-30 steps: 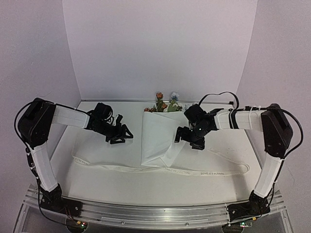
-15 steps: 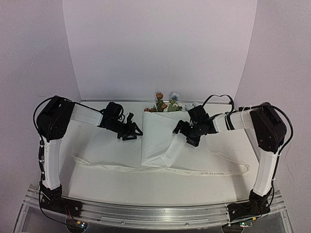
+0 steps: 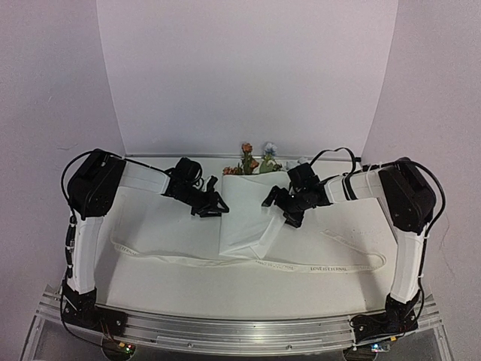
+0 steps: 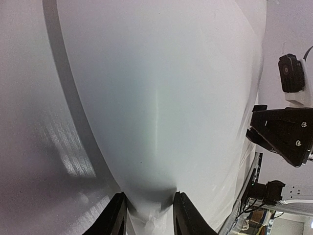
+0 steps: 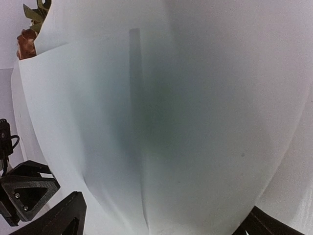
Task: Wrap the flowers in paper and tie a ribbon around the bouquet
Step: Pick up the folded bouquet from the center of the board.
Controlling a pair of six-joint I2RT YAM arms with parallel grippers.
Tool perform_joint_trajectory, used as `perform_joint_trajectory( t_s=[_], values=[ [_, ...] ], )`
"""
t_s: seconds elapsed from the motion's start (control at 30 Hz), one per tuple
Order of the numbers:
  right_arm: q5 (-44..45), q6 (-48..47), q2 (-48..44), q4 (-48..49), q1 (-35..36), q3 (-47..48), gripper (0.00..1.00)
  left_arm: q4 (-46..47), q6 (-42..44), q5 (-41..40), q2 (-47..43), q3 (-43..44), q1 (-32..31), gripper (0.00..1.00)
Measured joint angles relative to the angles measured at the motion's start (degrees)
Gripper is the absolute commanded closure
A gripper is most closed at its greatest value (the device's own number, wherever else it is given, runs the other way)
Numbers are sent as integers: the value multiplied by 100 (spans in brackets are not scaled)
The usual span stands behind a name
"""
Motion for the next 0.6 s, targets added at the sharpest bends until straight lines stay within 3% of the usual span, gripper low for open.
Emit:
perform_joint_trajectory(
  t_s=[0.47,0.6],
  values=[
    [-540,-64,402,-1006,-9,769,78,-52,-134,21,102,266,-84,69],
    [-692,-43,485,-1481,-9,1217,92,-156,-165,42,102,321,-88,69]
  ],
)
